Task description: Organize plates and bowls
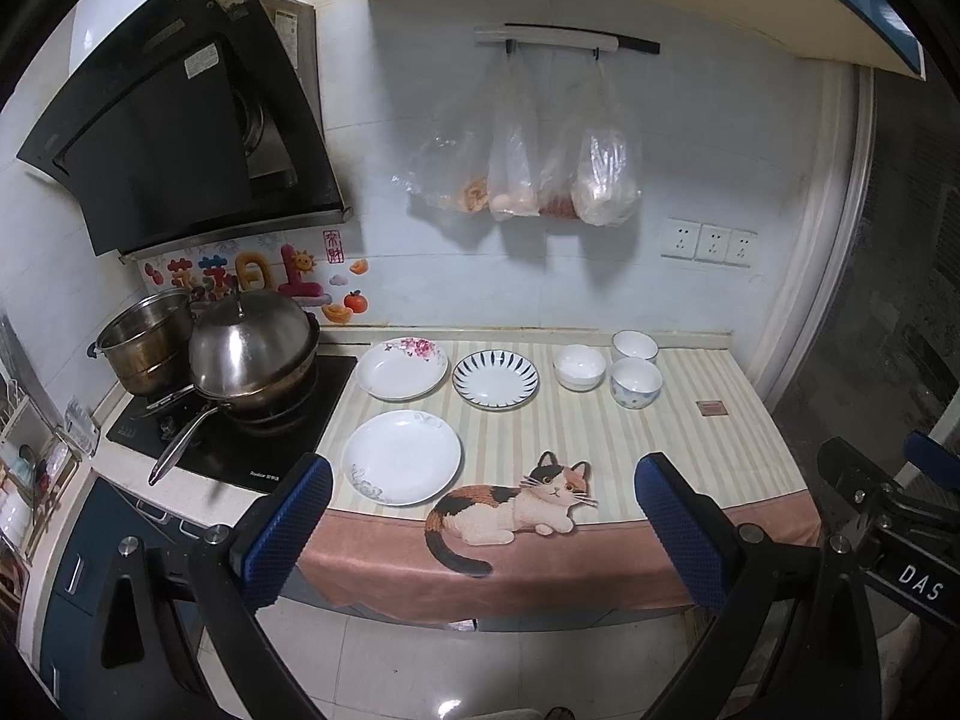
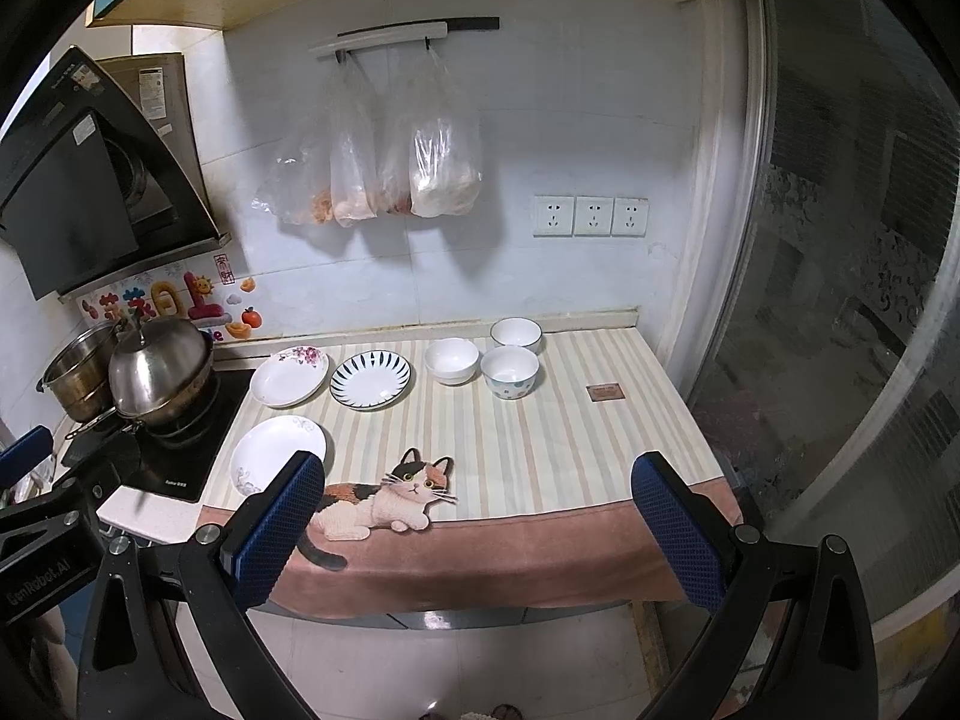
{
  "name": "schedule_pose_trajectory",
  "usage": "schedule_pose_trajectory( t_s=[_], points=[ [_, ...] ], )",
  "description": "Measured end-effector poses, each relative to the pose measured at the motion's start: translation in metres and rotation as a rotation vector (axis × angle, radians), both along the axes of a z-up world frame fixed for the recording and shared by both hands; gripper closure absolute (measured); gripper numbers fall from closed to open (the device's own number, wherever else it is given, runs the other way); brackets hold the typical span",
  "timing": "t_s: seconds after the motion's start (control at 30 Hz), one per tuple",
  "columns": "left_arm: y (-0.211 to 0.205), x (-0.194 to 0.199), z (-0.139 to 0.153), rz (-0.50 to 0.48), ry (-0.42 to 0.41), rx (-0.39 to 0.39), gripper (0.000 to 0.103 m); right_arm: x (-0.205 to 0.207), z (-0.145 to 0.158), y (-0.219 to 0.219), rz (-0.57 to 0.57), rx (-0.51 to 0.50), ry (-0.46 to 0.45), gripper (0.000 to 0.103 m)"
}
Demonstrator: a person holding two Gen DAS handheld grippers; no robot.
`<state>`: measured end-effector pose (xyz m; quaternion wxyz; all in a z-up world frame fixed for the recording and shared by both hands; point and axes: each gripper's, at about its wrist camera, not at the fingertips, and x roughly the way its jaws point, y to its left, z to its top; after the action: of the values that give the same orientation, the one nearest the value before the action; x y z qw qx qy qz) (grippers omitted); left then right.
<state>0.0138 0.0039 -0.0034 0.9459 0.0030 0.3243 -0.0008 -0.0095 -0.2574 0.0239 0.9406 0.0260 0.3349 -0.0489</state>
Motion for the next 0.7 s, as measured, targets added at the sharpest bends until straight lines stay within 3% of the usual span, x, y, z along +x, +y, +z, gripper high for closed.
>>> schedule_pose_trajectory(
  t_s=[0.23, 0.33, 0.57, 0.7],
  points=[
    [0.045, 0.037, -0.039, 0.089, 0.031, 0.012, 0.0, 0.031, -0.039, 0.019, 0.039, 0.117, 0.028, 0.0],
    [0.076, 0.067, -0.064, 0.177, 0.069, 0.021, 0.0, 0.071, -0.077, 0.037, 0.104, 0.182, 0.124, 0.0],
    [0.151, 0.155, -0.152, 0.287, 0.264, -0.007, 0.0, 0.181, -0.175, 0.091, 0.231, 0.256, 0.359, 0.0],
    [0.182, 0.214, -0.218, 0.314, 0.425, -0.054, 0.001, 0.251, -0.236, 0.121, 0.281, 0.234, 0.448, 0.0]
  ],
)
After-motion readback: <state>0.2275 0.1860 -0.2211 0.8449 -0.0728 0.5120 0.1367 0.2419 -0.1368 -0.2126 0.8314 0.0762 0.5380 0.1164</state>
